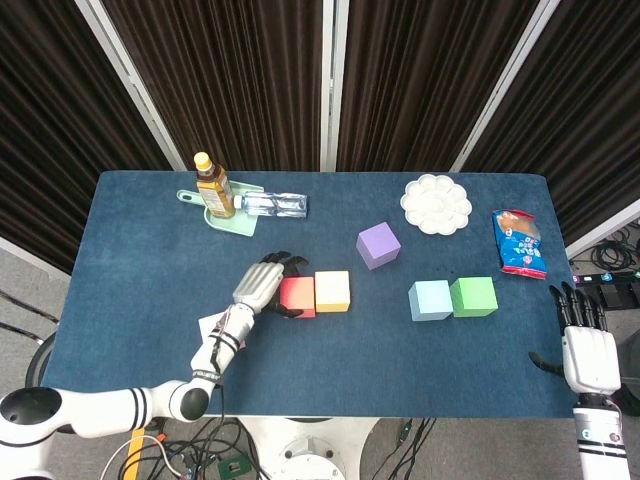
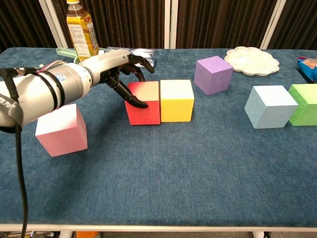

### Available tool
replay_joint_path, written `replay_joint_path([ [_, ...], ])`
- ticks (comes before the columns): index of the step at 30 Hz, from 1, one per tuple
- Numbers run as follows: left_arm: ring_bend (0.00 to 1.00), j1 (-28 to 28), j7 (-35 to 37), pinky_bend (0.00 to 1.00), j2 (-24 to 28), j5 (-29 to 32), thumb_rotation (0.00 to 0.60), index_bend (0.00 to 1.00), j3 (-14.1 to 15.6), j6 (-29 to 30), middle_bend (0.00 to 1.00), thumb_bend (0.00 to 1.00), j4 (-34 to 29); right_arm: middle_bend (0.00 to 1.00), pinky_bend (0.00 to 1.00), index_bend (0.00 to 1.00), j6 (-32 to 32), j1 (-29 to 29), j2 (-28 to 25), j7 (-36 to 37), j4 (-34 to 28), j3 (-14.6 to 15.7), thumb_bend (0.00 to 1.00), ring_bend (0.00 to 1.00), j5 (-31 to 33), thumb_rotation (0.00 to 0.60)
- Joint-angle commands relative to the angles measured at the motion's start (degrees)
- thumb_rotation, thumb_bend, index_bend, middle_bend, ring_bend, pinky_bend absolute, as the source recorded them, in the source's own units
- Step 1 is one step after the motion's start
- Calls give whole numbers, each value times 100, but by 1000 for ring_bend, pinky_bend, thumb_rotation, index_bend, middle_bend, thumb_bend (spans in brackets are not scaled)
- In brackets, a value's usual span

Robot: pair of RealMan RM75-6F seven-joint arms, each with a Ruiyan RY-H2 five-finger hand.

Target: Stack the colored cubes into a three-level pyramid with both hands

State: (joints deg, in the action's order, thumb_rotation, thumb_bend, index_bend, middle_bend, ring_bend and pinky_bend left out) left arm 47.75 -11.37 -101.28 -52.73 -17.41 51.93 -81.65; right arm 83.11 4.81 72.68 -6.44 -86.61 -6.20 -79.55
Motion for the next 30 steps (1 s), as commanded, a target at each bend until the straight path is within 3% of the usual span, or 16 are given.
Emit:
replay_joint_path([
  [1,117,39,41,122,-74,-8,600,214,-14,-1,430,171,90,0,0,0,7,-5,10,-3,12,-1,0,0,8,600],
  [30,117,205,73,121,-273,49,600,214,-71,-35,430,171,519,0,0,0,-215,49,78,-43,123,61,0,0,97,600],
])
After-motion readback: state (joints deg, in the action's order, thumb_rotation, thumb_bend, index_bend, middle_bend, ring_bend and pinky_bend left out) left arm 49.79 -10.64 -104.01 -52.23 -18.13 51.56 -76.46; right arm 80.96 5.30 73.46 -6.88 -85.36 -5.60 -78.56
